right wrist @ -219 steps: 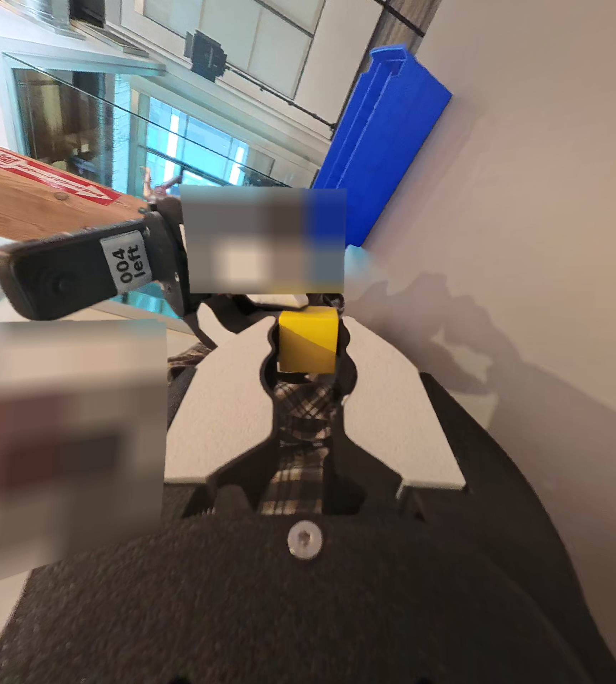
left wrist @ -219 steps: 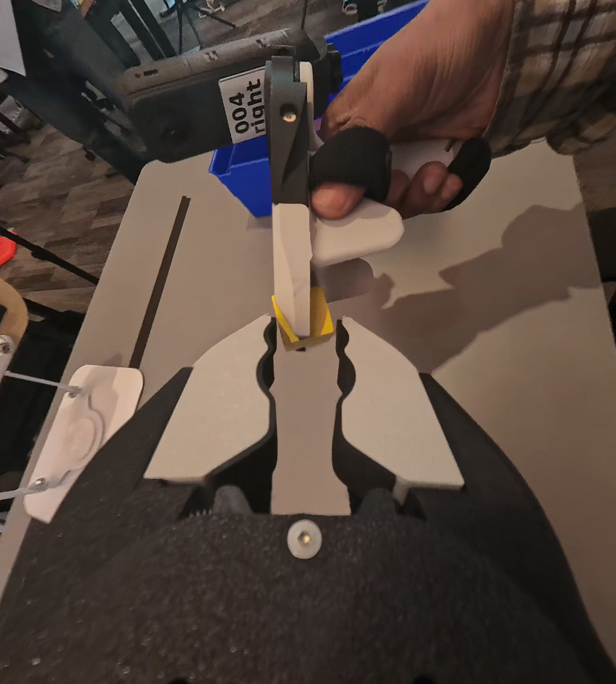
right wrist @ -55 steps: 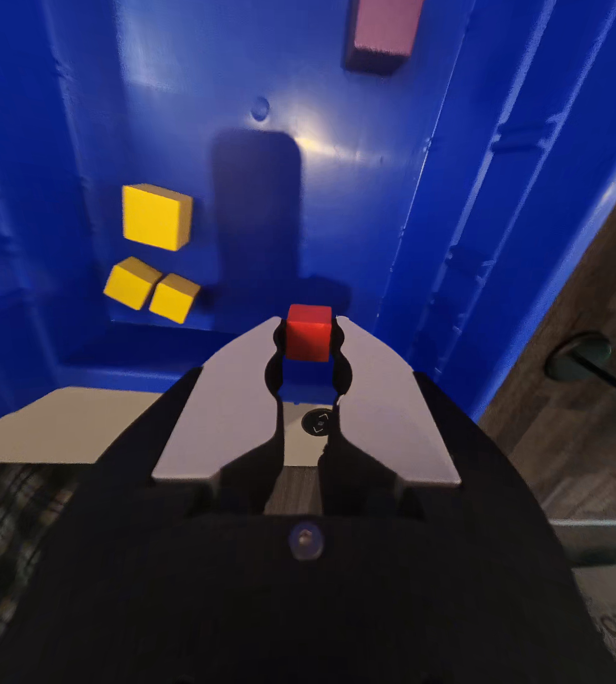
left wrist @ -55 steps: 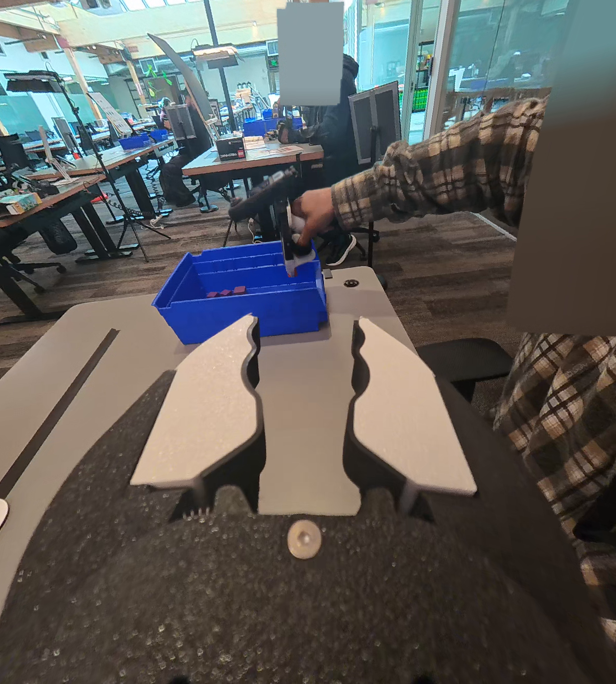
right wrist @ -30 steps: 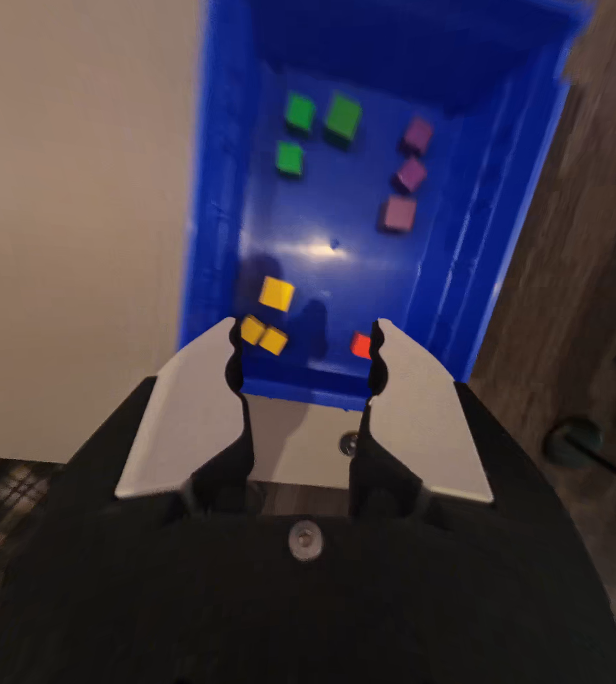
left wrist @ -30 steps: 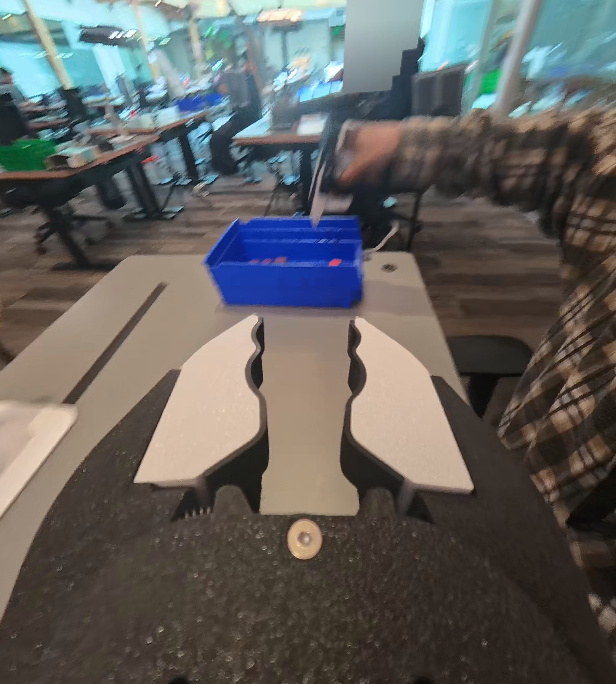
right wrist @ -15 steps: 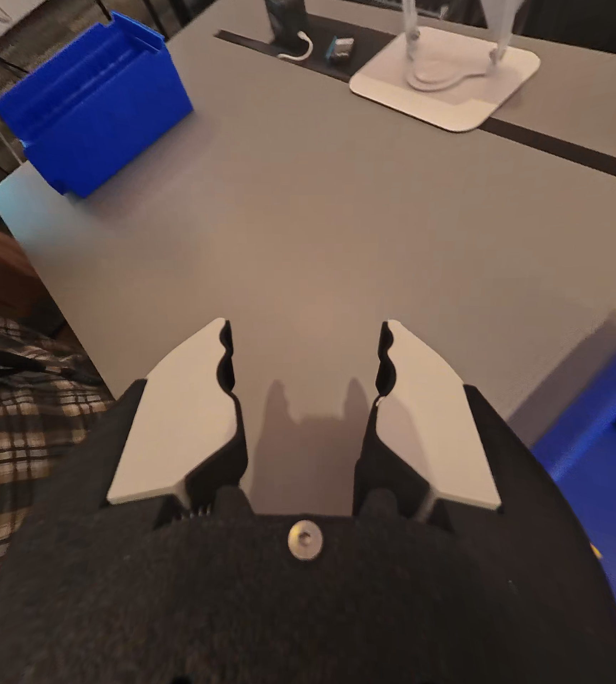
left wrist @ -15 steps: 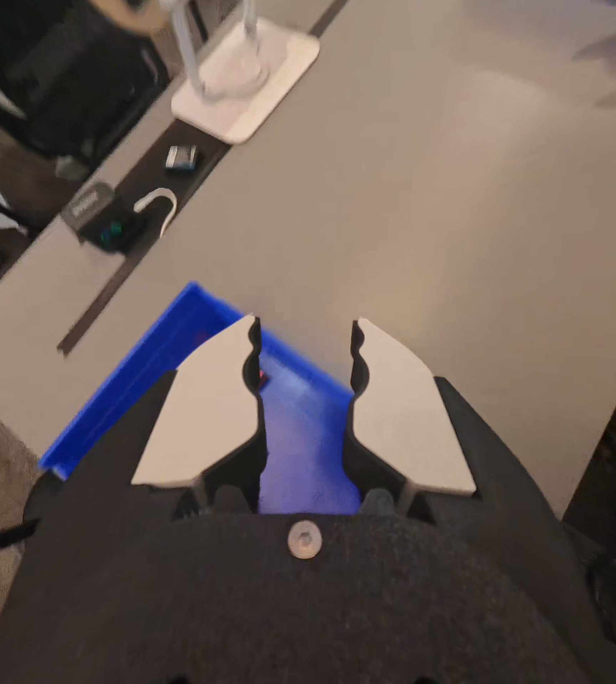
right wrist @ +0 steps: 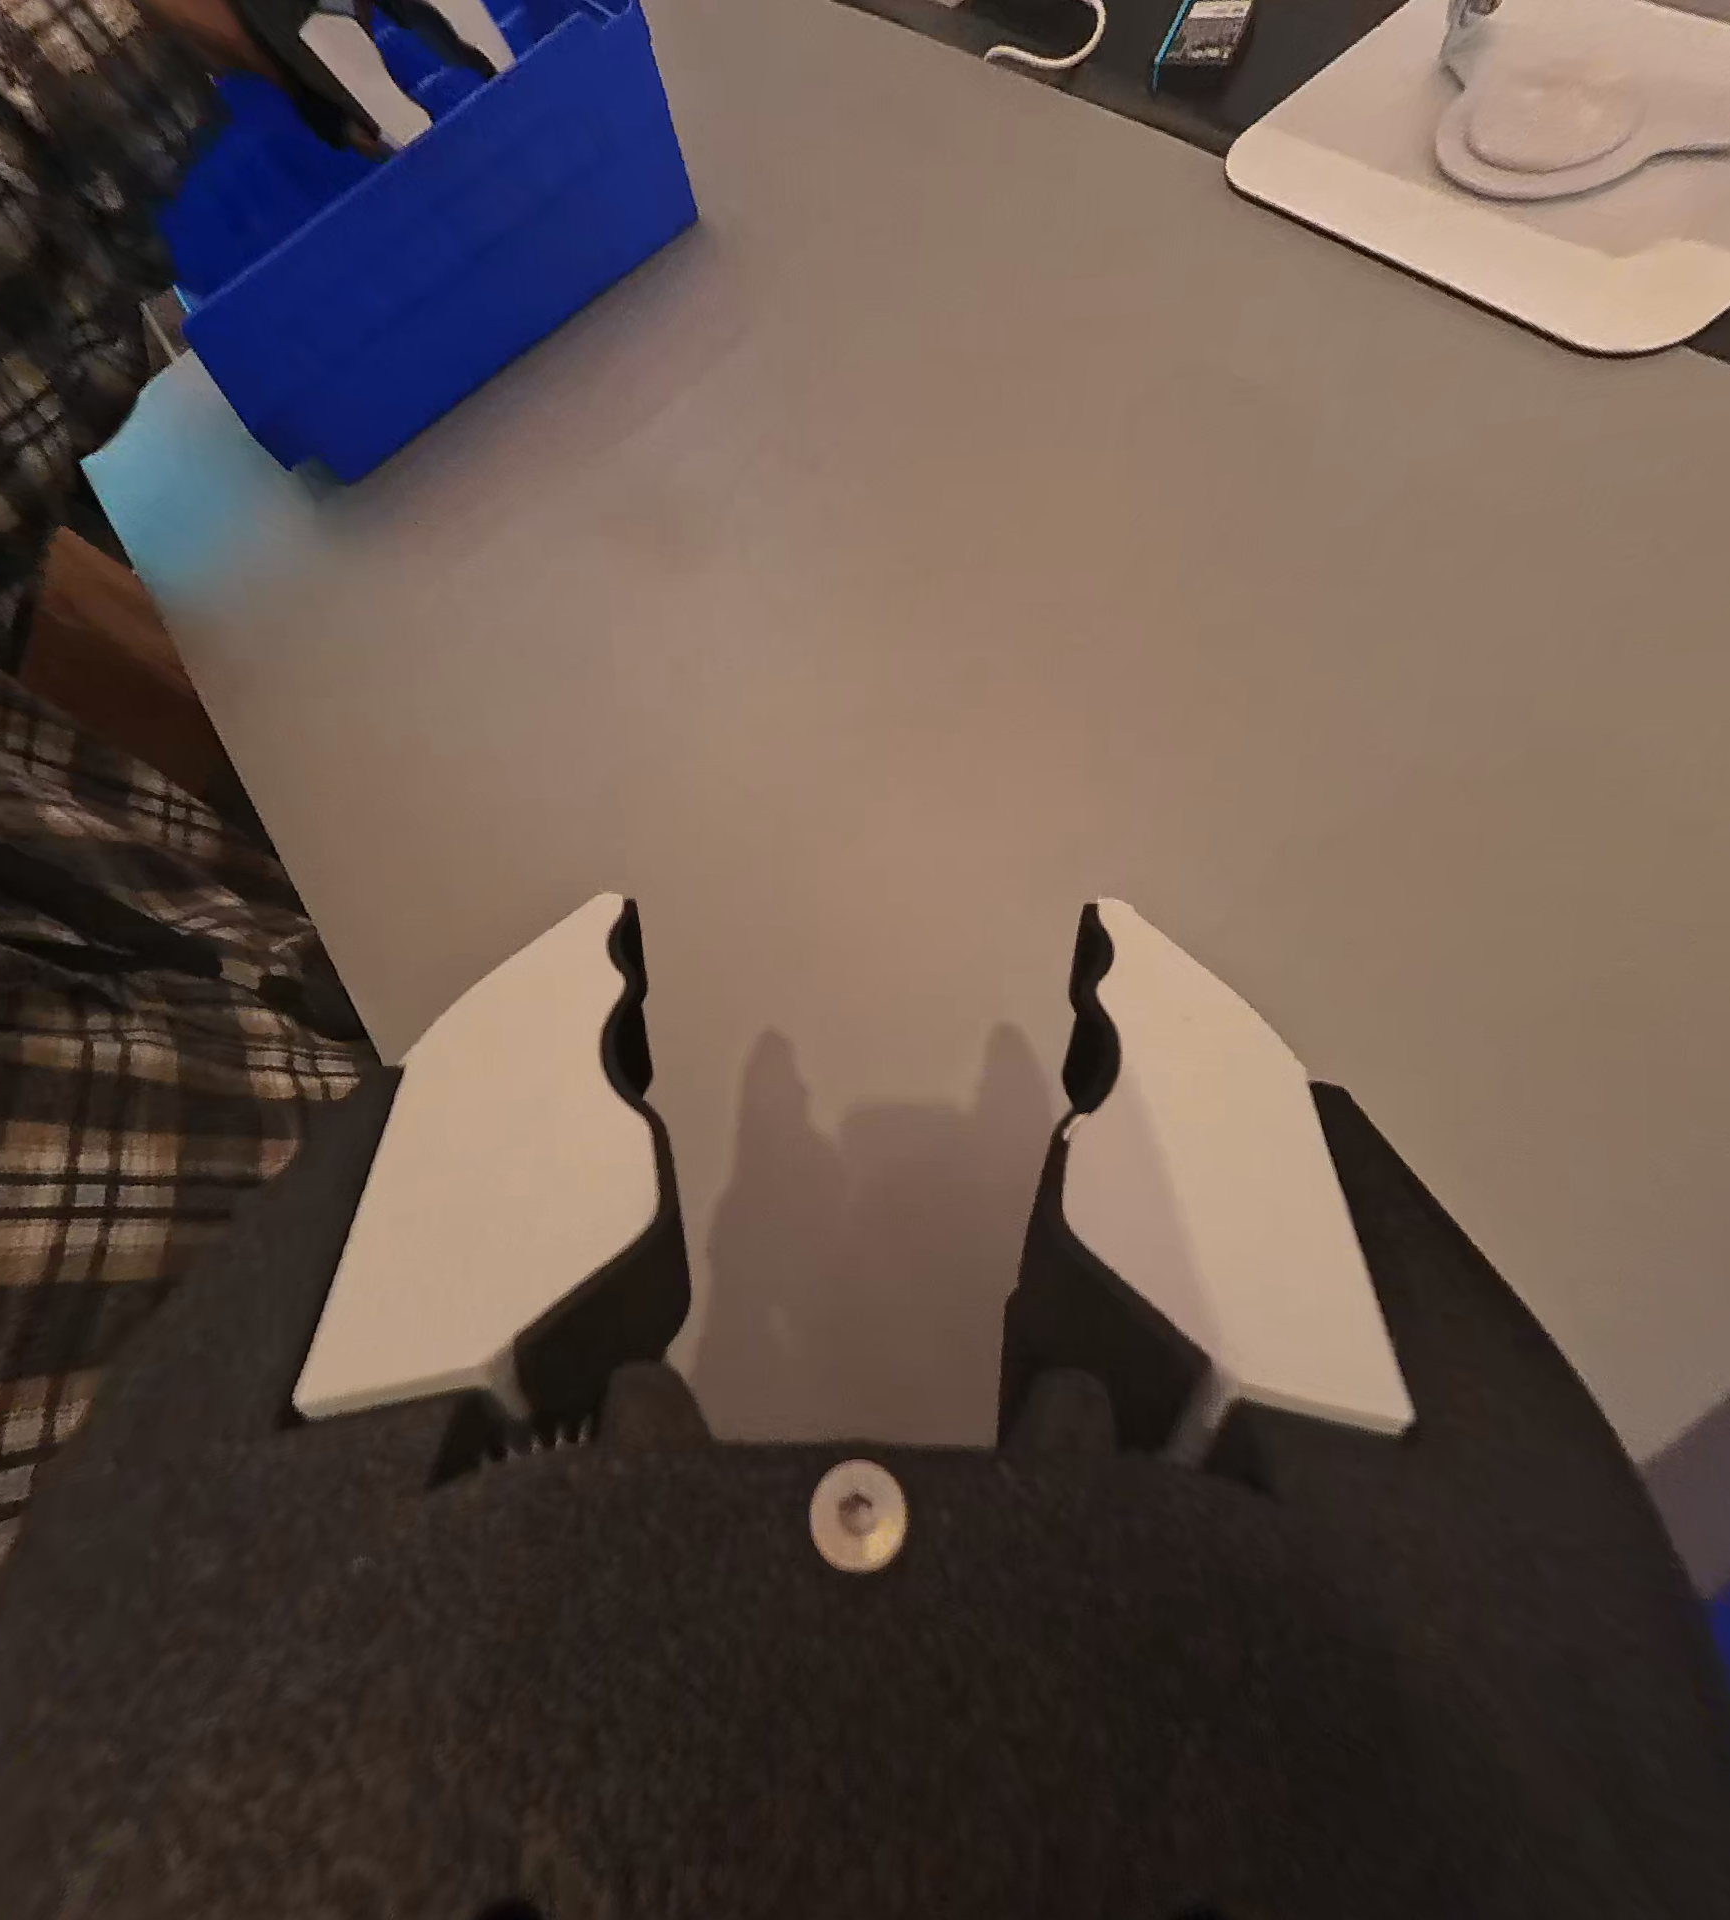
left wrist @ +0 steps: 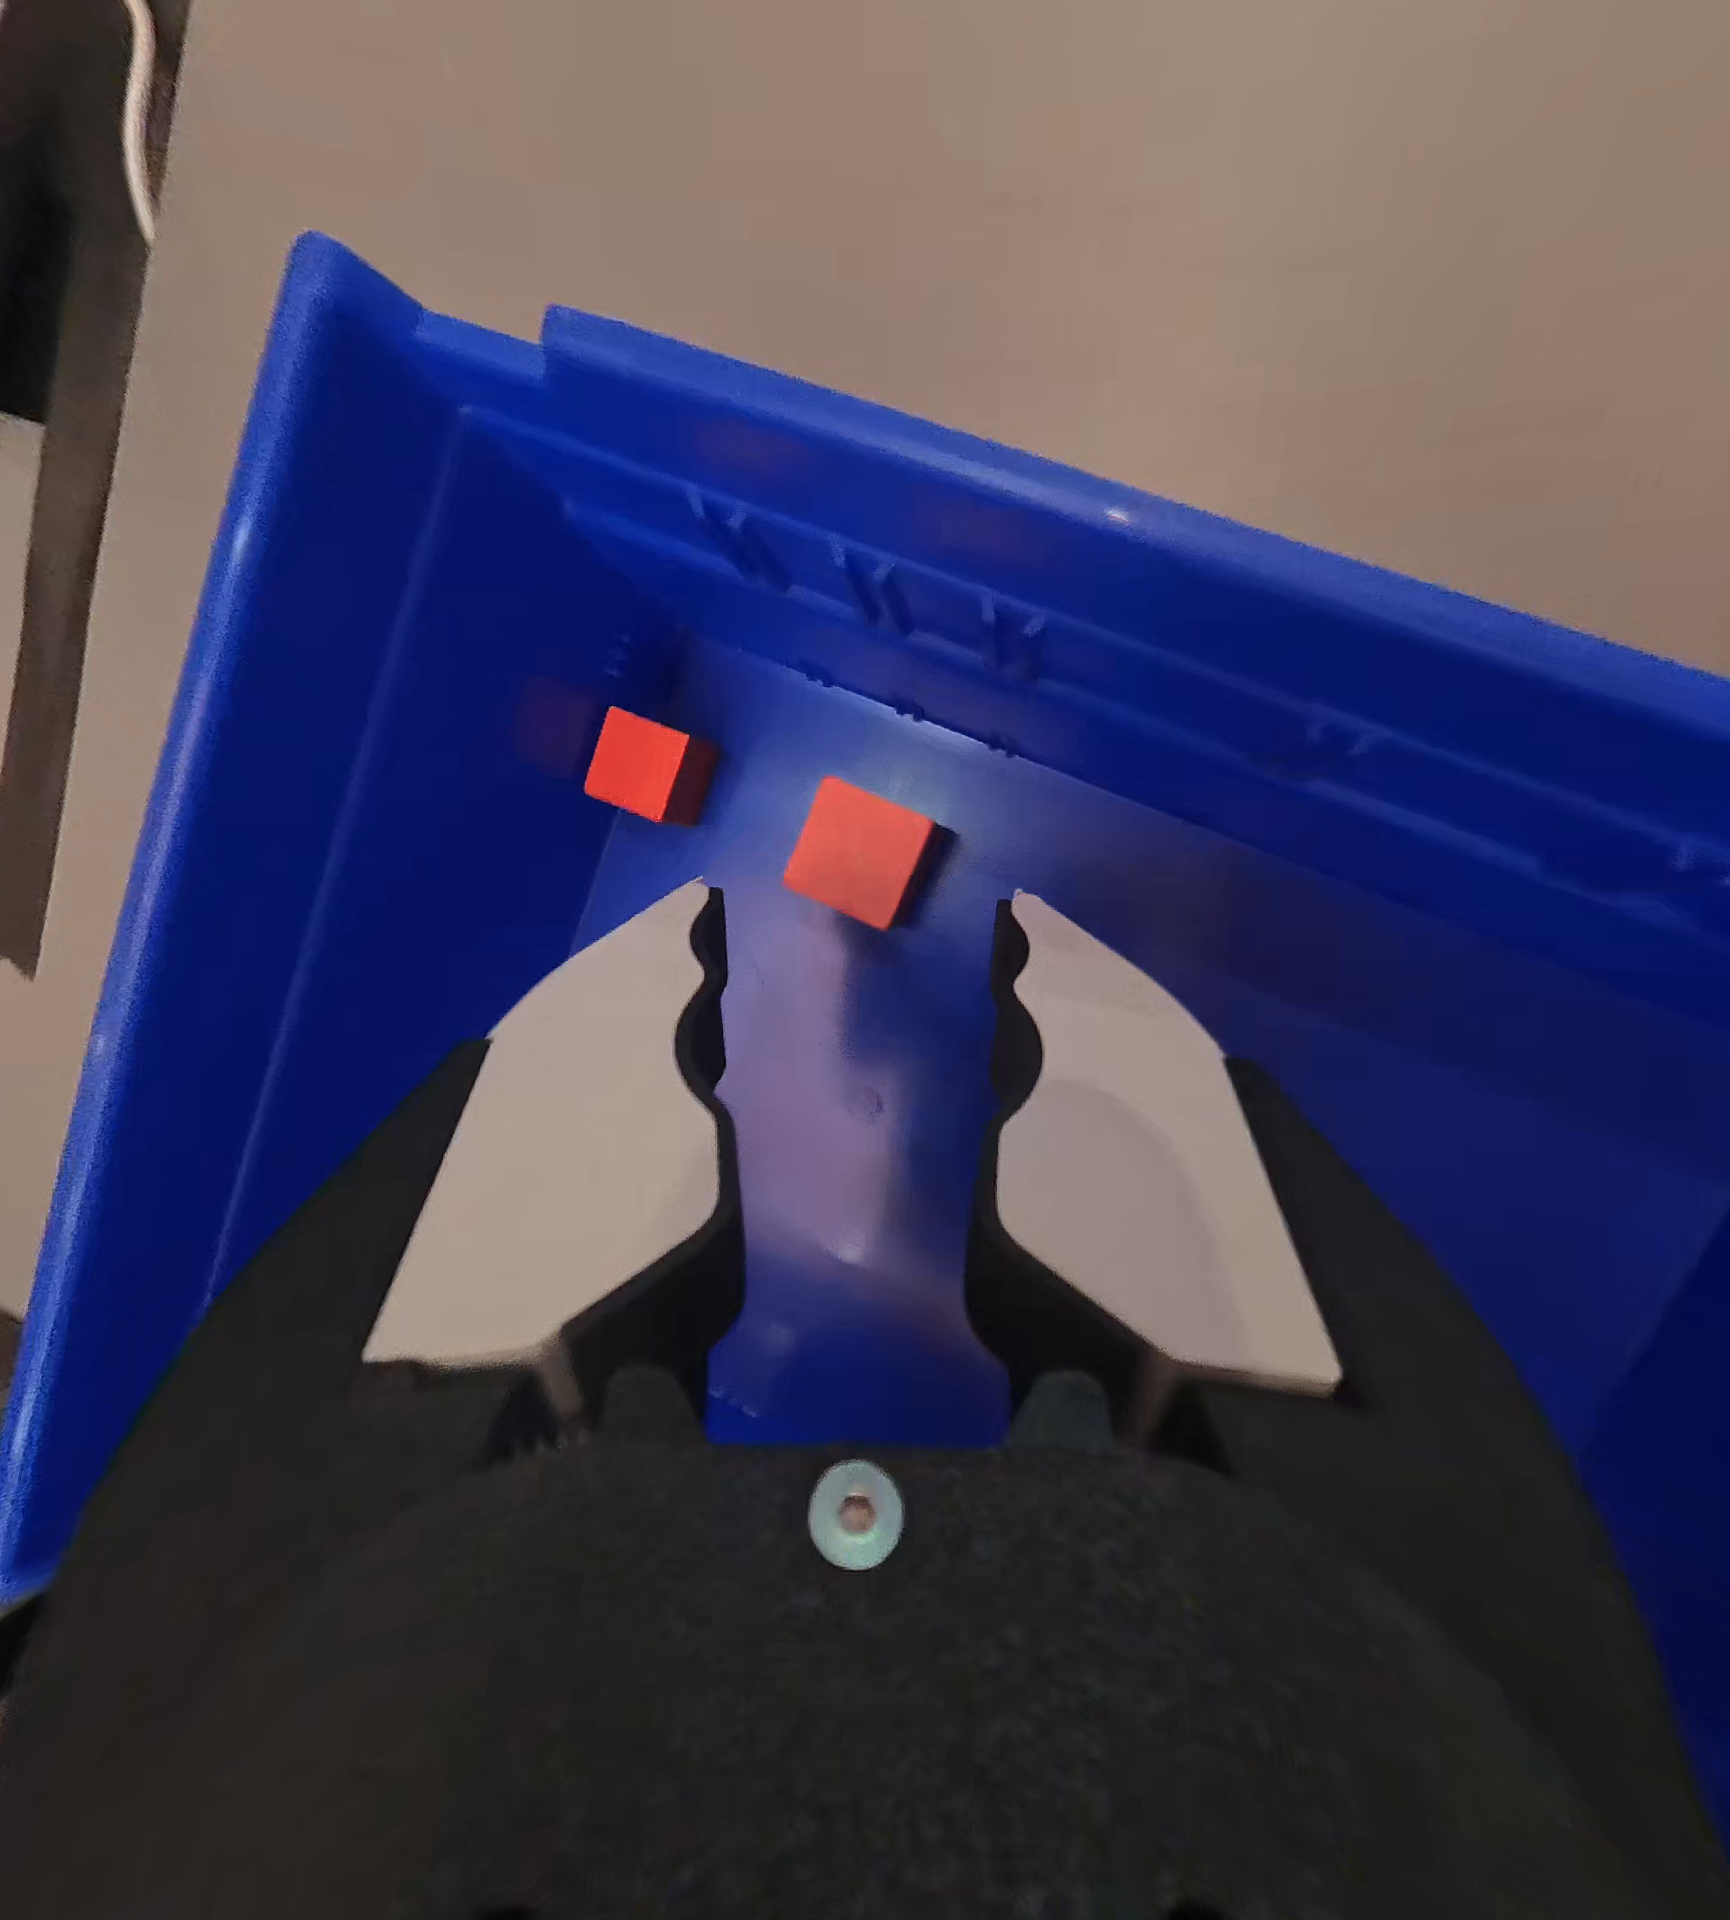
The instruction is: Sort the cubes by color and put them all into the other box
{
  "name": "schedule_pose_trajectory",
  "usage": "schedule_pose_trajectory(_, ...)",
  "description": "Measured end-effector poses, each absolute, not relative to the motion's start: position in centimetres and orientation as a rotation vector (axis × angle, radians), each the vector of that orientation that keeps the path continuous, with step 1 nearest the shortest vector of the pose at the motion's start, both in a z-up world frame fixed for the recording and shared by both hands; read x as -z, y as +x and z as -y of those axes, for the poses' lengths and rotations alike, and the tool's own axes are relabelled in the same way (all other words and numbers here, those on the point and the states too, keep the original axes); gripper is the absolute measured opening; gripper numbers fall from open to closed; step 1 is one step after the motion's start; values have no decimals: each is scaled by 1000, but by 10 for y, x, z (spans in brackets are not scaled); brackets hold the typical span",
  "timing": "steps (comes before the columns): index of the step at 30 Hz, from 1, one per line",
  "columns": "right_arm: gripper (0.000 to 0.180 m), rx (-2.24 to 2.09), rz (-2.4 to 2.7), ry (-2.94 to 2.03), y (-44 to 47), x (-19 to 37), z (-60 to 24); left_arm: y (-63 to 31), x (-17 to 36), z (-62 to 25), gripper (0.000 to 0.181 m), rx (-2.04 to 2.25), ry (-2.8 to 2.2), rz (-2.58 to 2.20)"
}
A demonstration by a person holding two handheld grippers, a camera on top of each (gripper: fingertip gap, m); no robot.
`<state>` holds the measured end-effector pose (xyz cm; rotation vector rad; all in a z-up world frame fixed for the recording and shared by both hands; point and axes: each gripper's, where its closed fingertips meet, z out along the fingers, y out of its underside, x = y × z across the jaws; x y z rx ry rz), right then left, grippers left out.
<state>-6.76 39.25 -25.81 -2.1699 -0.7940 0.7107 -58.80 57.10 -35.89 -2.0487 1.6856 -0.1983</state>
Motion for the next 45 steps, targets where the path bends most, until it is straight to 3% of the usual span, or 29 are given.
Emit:
schedule_pose_trajectory(8,80,-685,822,-2193,-77,255,-390,-586,387,-581,47,178,-2090,-1797)
schedule_pose_trajectory(12,81,-684,820,-2182,-78,254,-389,-585,403,-579,32,229,-2154,-1798)
schedule_pose_trajectory(15,79,-705,807,-2162,-79,253,-390,-589,401,-583,31,213,-2210,-1730)
schedule_pose_trajectory(18,78,-750,778,-2127,-85,249,-393,-601,376,-592,31,186,-2210,-1565)
schedule_pose_trajectory(22,73,-890,671,-2043,-96,237,-409,-603,296,-598,30,169,-2079,-1270)
schedule_pose_trajectory(26,64,-1098,476,-1966,-111,221,-442,-547,209,-574,30,196,-1895,-1124)
schedule_pose_trajectory(29,67,-1262,402,-1920,-142,208,-467,-489,183,-551,30,75,-1894,-1134)
schedule_pose_trajectory(37,67,-1654,498,-1948,-250,195,-483,-328,193,-507,30,-95,-1778,-1399)
schedule_pose_trajectory(45,67,-1699,417,-1989,-257,203,-496,-273,208,-498,30,-112,-1727,-1506)
